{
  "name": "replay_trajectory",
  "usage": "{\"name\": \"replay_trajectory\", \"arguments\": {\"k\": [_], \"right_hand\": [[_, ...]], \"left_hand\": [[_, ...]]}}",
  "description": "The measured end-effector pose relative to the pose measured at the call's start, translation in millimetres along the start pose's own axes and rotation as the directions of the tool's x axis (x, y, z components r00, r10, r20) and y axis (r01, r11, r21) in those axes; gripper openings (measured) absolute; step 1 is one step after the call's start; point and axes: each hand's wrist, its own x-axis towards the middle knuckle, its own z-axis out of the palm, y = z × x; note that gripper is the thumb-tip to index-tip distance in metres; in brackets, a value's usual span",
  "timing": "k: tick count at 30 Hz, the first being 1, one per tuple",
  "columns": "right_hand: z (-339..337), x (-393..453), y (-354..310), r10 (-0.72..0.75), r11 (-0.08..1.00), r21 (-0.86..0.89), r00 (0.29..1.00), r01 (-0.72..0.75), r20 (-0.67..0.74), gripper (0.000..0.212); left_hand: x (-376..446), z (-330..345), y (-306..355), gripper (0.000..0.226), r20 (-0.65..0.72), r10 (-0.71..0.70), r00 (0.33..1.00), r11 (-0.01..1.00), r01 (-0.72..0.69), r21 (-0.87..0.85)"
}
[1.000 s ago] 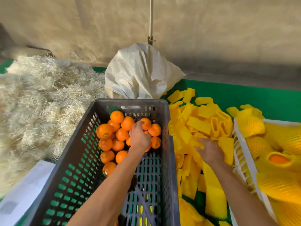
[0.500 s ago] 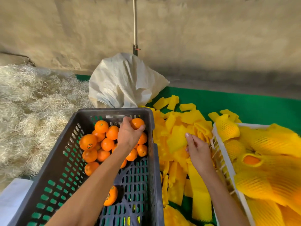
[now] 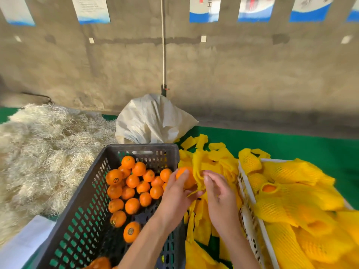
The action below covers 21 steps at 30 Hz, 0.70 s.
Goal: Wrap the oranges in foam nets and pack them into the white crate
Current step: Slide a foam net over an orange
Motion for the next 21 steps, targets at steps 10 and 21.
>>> {"name": "replay_trajectory", "arguments": {"k": [10, 21], "right_hand": [[-20, -35, -11, 0.015, 0.973, -0.231, 0.997, 0.003, 0.074, 0.024], [-31, -49, -15, 0.636, 0.416, 0.652, 0.715, -0.634, 0.29, 0.026]], "left_hand": [[-27, -15, -29, 0.063, -0.019, 0.035, 0.999, 0.978, -0.03, 0.207], [-30, -19, -39, 0.029, -0.246, 0.004, 0.969, 0.959, 0.067, 0.277]]}}
